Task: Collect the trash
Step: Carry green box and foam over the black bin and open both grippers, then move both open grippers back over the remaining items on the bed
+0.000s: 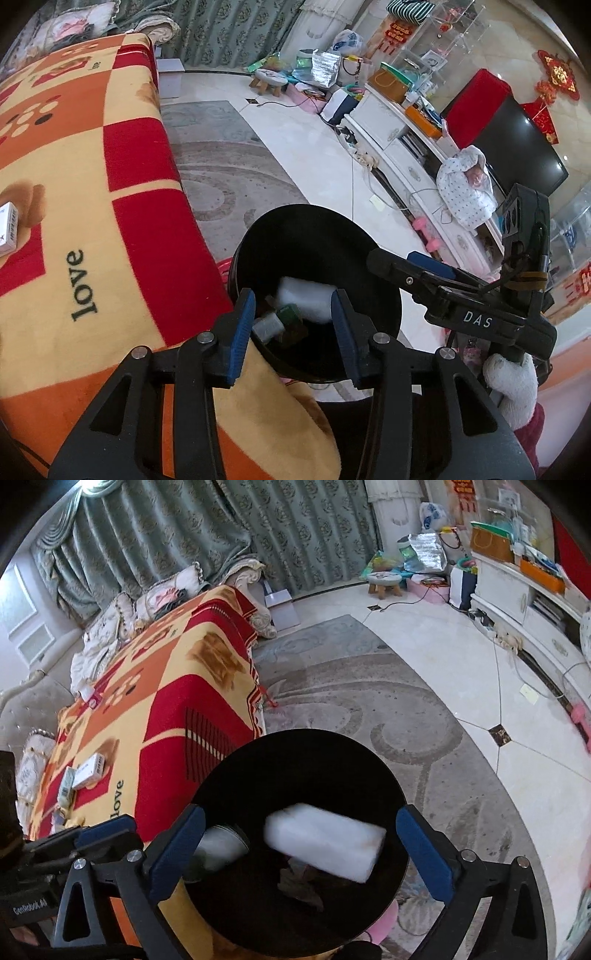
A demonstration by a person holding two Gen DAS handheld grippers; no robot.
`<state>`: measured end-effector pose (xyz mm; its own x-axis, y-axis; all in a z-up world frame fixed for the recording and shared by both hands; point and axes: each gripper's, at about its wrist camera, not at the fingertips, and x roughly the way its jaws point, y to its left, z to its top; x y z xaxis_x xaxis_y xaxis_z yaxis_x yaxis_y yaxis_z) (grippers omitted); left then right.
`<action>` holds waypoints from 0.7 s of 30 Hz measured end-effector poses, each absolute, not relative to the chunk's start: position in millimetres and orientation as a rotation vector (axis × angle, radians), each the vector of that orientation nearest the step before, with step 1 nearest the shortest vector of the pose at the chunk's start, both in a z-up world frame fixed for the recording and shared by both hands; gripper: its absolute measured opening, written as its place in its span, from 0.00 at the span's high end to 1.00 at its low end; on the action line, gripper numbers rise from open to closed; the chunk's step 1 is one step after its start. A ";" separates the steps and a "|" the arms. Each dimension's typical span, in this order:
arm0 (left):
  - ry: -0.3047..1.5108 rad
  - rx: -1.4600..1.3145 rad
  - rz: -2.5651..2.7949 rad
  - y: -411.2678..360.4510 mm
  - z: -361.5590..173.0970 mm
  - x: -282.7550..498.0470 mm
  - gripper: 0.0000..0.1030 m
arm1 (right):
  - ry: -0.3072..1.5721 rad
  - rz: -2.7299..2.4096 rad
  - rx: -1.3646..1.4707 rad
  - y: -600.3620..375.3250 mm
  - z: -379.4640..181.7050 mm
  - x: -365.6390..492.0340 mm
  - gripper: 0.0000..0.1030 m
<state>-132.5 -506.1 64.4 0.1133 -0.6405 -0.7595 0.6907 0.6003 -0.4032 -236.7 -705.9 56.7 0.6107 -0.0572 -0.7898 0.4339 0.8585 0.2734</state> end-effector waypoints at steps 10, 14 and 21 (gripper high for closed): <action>1.084 0.060 -0.893 -480.1 67.0 -132.0 0.60 | 0.923 -0.260 0.422 -684.6 58.2 -227.3 0.01; 1.082 0.069 -0.841 -459.8 68.3 -132.7 0.60 | 0.931 -0.236 0.398 -669.4 57.8 -224.0 0.01; 1.090 0.039 -0.736 -409.8 67.5 -128.7 0.60 | 0.952 -0.171 0.317 -632.0 56.9 -214.1 0.01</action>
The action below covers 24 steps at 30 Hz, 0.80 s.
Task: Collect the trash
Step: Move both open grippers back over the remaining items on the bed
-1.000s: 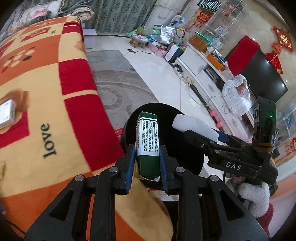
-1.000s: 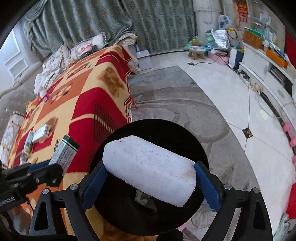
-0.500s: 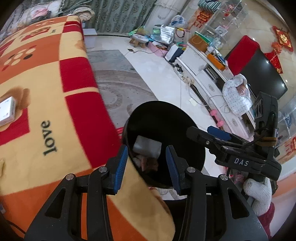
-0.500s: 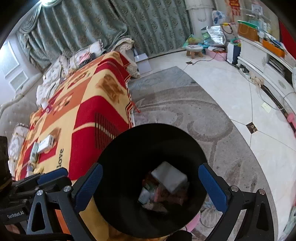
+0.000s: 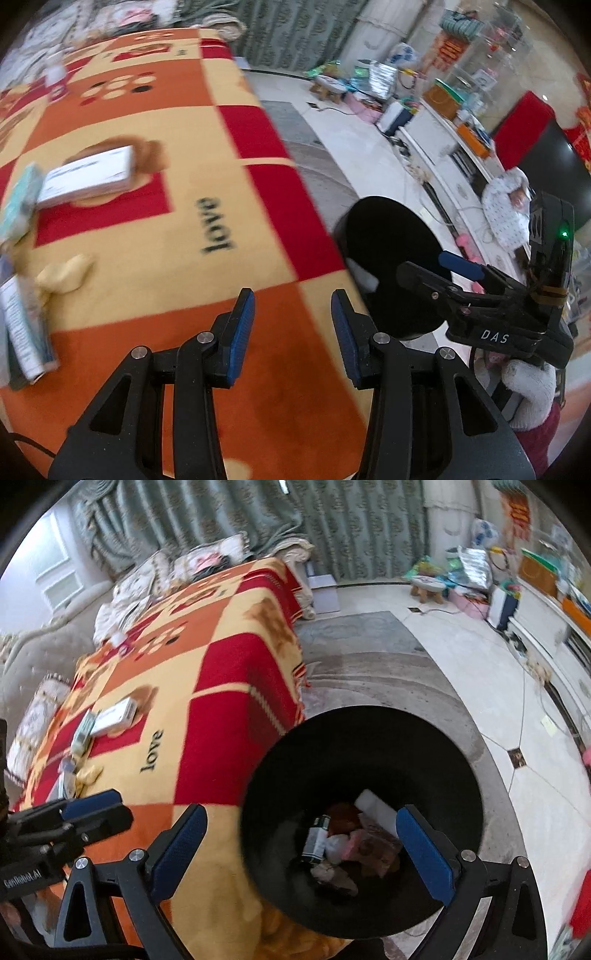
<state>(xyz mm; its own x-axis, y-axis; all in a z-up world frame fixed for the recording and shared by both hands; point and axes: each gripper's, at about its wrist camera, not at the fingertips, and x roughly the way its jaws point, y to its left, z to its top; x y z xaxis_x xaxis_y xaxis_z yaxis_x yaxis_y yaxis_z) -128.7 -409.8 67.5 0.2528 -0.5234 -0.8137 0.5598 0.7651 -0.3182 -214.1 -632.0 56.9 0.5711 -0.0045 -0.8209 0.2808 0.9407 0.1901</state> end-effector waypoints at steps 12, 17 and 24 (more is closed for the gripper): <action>1.034 -0.053 -0.527 -277.4 87.5 -115.5 0.60 | 0.970 -0.018 0.334 -564.2 54.2 -182.4 0.02; 1.050 -0.056 -0.423 -232.3 76.9 -104.7 0.60 | 0.968 0.076 0.254 -517.5 54.9 -165.7 0.02; 1.075 -0.044 -0.347 -201.8 58.3 -101.8 0.60 | 0.968 0.171 0.200 -466.0 52.7 -143.5 0.02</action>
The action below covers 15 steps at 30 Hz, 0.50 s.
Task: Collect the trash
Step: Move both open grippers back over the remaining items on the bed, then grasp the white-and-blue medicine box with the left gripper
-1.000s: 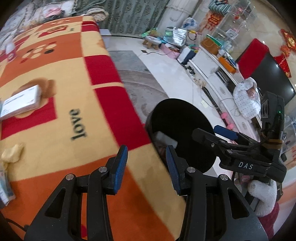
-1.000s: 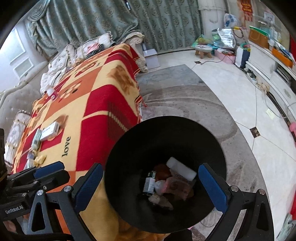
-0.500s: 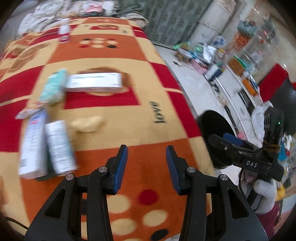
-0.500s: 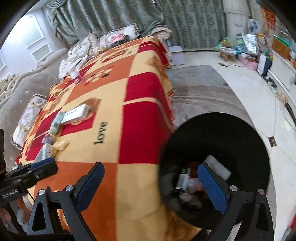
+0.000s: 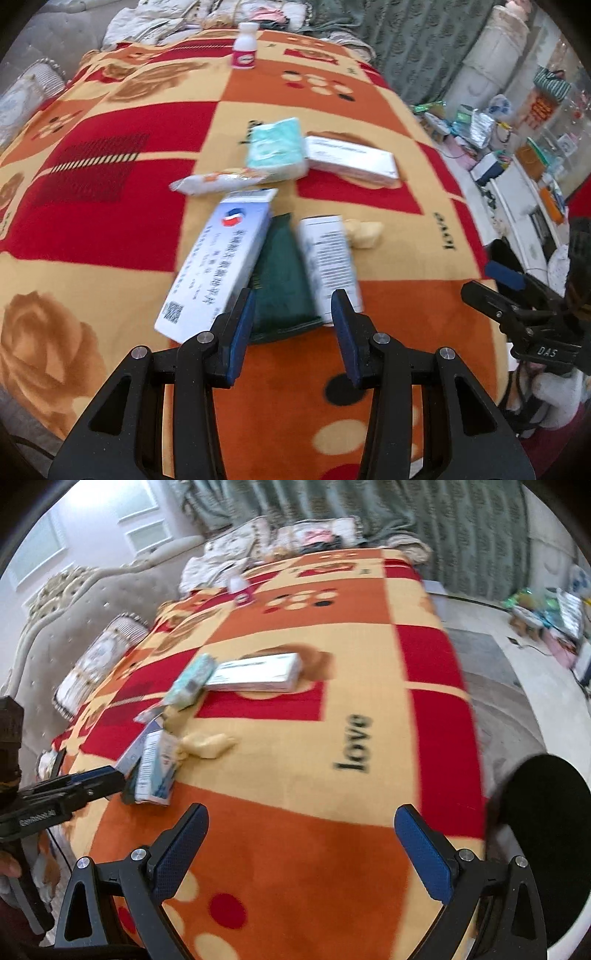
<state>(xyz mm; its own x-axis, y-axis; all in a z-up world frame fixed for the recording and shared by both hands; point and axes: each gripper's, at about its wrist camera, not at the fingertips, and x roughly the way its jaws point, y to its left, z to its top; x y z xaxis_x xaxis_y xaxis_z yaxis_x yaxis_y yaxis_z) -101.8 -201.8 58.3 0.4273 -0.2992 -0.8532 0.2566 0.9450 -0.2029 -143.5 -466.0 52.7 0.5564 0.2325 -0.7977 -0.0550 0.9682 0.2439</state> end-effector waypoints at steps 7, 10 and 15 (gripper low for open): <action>1.076 -0.081 -0.335 -181.6 62.7 -102.8 0.60 | 0.994 0.270 0.150 -423.2 45.6 -125.2 0.21; 1.060 -0.081 -0.344 -177.0 70.8 -106.0 0.60 | 0.995 0.286 0.125 -408.9 43.4 -115.8 0.25; 1.018 -0.081 -0.327 -164.5 79.7 -104.3 0.60 | 0.994 0.330 0.136 -394.8 49.2 -104.5 0.27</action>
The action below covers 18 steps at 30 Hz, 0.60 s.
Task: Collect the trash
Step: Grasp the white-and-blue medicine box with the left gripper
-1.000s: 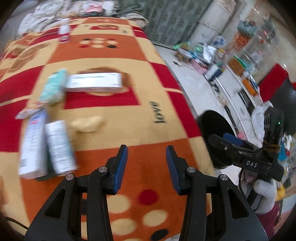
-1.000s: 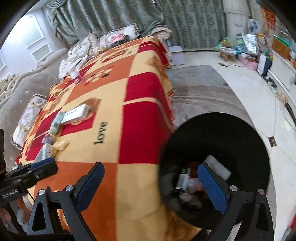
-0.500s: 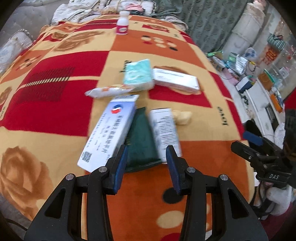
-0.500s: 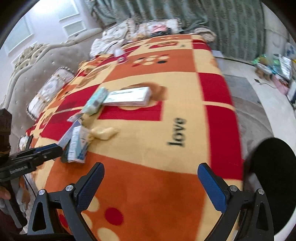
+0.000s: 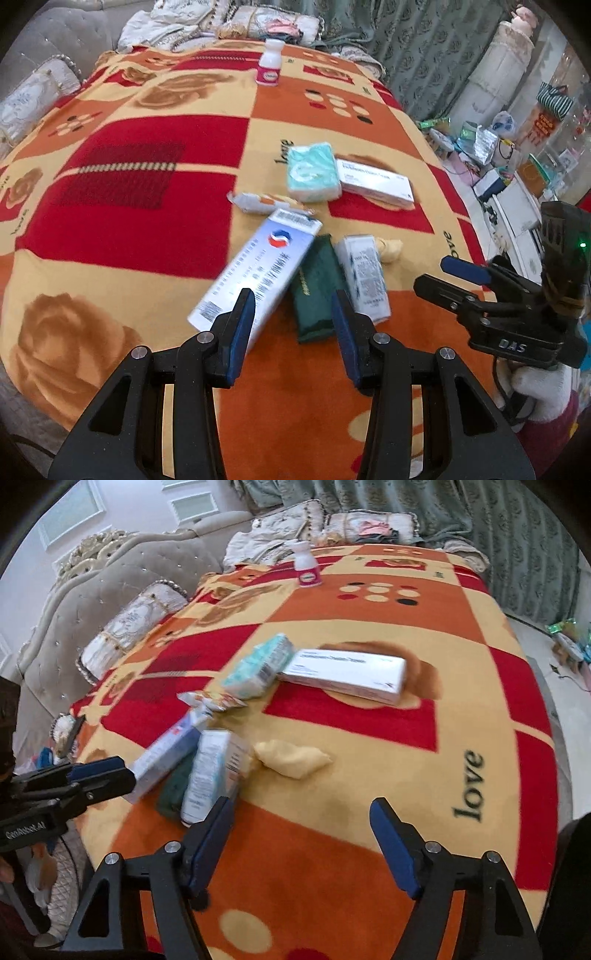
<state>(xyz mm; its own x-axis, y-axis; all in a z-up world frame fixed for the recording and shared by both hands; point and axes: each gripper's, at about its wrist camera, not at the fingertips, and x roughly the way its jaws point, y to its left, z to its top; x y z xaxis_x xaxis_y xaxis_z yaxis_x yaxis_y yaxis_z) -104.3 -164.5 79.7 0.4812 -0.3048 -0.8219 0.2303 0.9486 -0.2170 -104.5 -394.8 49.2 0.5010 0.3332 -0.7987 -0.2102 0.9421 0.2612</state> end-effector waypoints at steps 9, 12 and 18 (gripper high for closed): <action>1.033 -0.078 -0.338 -151.5 65.0 -89.4 0.49 | 1.003 0.360 0.114 -366.4 53.9 -101.6 0.27; 1.047 -0.074 -0.352 -149.3 58.3 -85.3 0.49 | 1.013 0.377 0.112 -359.7 52.1 -101.0 0.34; 1.051 -0.014 -0.344 -149.2 47.8 -76.0 0.48 | 1.037 0.398 0.082 -339.9 45.6 -95.6 0.49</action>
<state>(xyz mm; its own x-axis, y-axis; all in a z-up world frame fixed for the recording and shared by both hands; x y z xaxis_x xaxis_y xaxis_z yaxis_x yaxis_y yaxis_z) -76.0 -149.2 47.8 0.4486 -0.2850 -0.8471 0.2717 0.9464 -0.1745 -95.6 -339.9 45.6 0.4448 0.3587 -0.8207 -0.2823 0.9257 0.2516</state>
